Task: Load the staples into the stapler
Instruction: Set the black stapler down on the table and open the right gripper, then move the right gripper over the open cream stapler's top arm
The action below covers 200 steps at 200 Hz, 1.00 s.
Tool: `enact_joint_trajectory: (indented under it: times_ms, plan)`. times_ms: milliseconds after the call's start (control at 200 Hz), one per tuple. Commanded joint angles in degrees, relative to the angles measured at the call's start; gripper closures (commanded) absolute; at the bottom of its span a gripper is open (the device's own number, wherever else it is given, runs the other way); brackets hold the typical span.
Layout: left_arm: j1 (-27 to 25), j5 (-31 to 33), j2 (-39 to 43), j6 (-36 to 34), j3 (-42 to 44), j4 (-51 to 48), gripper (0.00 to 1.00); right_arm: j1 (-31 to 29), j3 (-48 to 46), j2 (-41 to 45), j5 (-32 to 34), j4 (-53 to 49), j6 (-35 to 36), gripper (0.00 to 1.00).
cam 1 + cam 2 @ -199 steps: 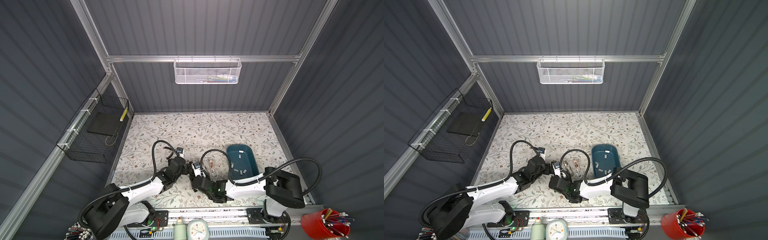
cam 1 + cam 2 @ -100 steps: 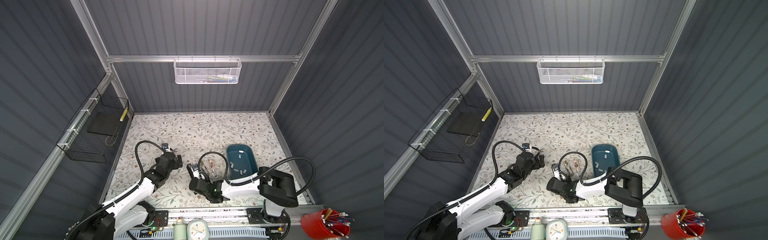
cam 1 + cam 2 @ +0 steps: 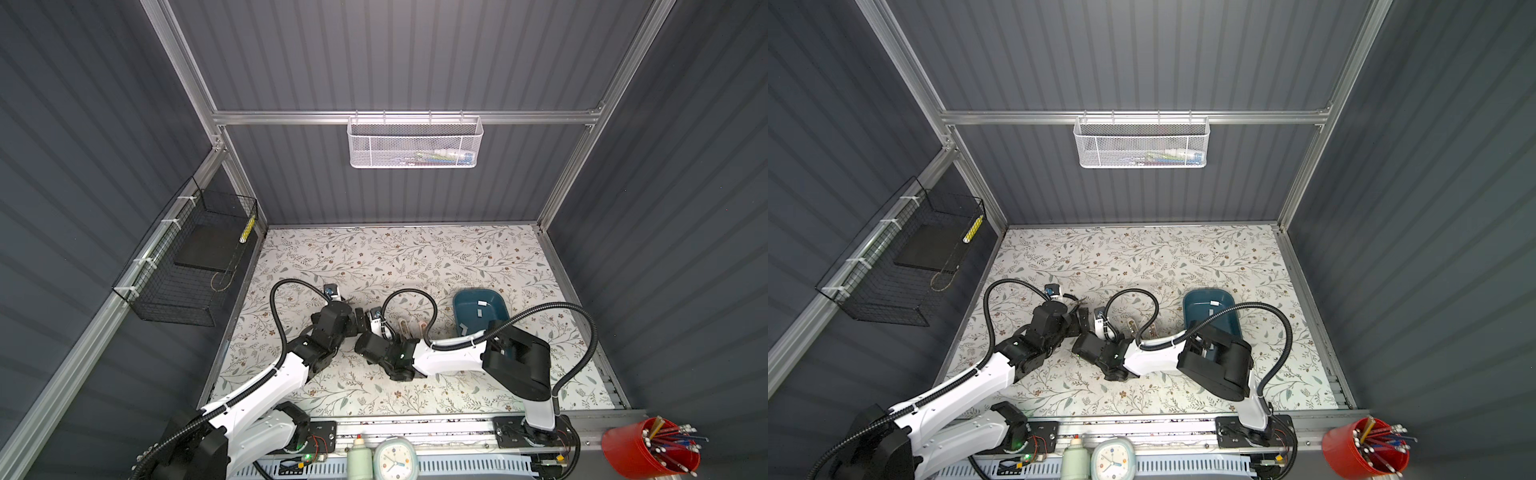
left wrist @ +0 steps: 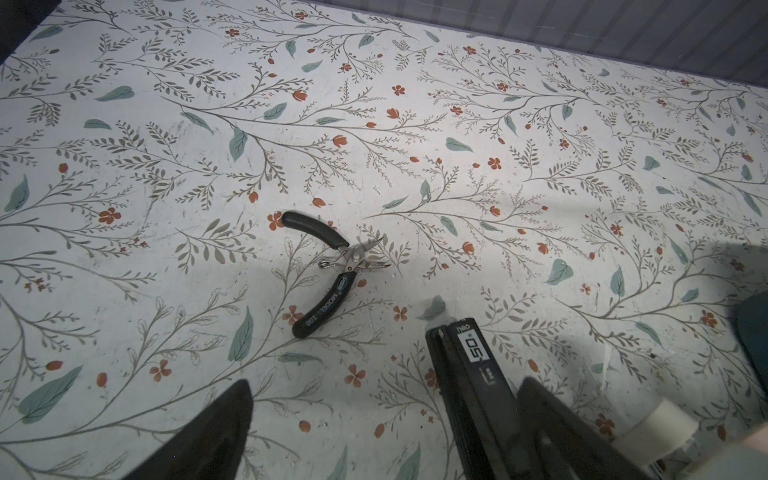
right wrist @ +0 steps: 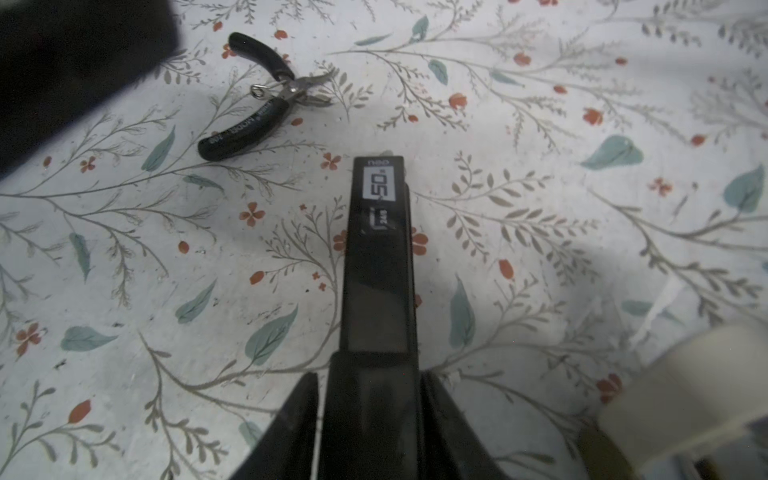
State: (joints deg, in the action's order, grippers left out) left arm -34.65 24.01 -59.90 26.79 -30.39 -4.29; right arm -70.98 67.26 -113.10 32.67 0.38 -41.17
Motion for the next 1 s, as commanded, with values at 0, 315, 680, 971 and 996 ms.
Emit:
enact_joint_trajectory:
  times_ms: [0,315,680,971,996]
  plan:
    - [0.4,-1.1,-0.9,-1.1,-2.9,-0.3,0.01,-0.7,-3.2,4.9,0.7,1.3,2.5,0.45]
    - [0.3,-15.6,-7.7,-5.5,-8.2,4.1,0.01,-1.6,-25.6,23.3,-0.5,10.4,5.2,0.39]
    - [-0.1,-24.8,-14.3,-6.6,-12.5,4.8,0.01,-1.3,-30.9,19.7,-2.8,11.8,4.3,0.39]
    - [-1.0,-25.8,-15.9,-7.3,-13.6,4.7,0.01,0.6,-31.1,16.0,-3.7,13.5,4.3,0.4]
    - [-1.1,-25.8,-16.2,-7.4,-13.8,4.6,0.01,0.7,-31.1,15.8,-3.4,13.4,4.3,0.4]
